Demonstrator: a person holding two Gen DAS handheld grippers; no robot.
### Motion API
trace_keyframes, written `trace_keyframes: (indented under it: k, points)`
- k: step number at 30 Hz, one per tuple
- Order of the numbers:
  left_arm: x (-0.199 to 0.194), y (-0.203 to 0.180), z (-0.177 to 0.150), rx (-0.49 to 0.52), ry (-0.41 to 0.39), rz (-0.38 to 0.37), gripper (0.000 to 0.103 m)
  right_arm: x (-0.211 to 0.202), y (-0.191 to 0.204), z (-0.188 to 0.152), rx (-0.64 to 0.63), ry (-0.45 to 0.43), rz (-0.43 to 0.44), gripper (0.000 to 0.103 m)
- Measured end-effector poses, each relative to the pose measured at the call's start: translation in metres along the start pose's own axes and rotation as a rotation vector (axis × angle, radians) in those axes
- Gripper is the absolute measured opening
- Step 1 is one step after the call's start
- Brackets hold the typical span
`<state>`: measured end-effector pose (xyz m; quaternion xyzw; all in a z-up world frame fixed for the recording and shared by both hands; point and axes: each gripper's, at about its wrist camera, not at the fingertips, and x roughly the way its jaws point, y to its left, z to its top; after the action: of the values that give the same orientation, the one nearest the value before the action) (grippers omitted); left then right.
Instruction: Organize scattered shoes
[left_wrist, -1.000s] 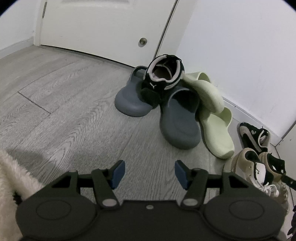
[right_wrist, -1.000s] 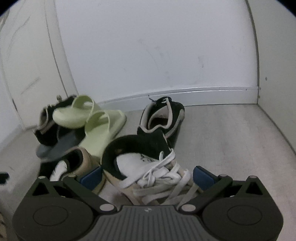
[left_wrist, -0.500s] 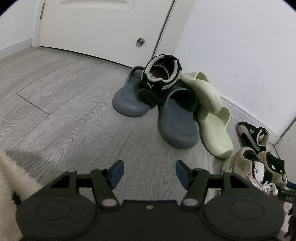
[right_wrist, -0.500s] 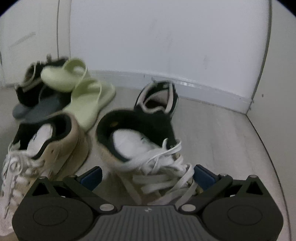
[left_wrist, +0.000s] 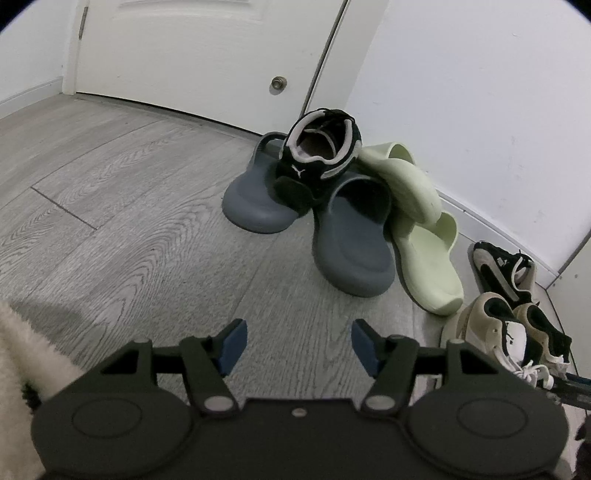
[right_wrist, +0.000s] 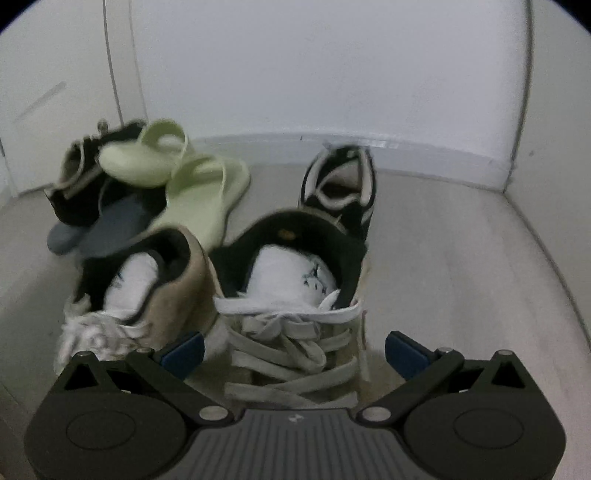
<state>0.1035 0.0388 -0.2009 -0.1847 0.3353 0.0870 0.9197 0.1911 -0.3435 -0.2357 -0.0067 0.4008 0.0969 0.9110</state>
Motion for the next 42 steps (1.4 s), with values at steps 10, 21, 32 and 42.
trace_keyframes:
  k: [10,21,32,42]
  points:
    - [-0.002,-0.002,-0.001,0.001,-0.011,-0.016,0.064,0.0,0.035,-0.014,-0.043,0.059,-0.06,0.084]
    - [-0.005,0.001,0.001,-0.024,-0.029,-0.038,0.064,0.0,0.108,-0.011,0.04,0.137,-0.085,0.084]
    - [-0.012,0.022,0.008,-0.162,-0.079,-0.05,0.064,0.02,0.206,0.004,0.053,0.167,-0.072,0.084]
    - [-0.019,0.04,0.012,-0.261,-0.113,-0.048,0.064,0.029,0.234,0.009,0.144,0.18,0.03,0.092]
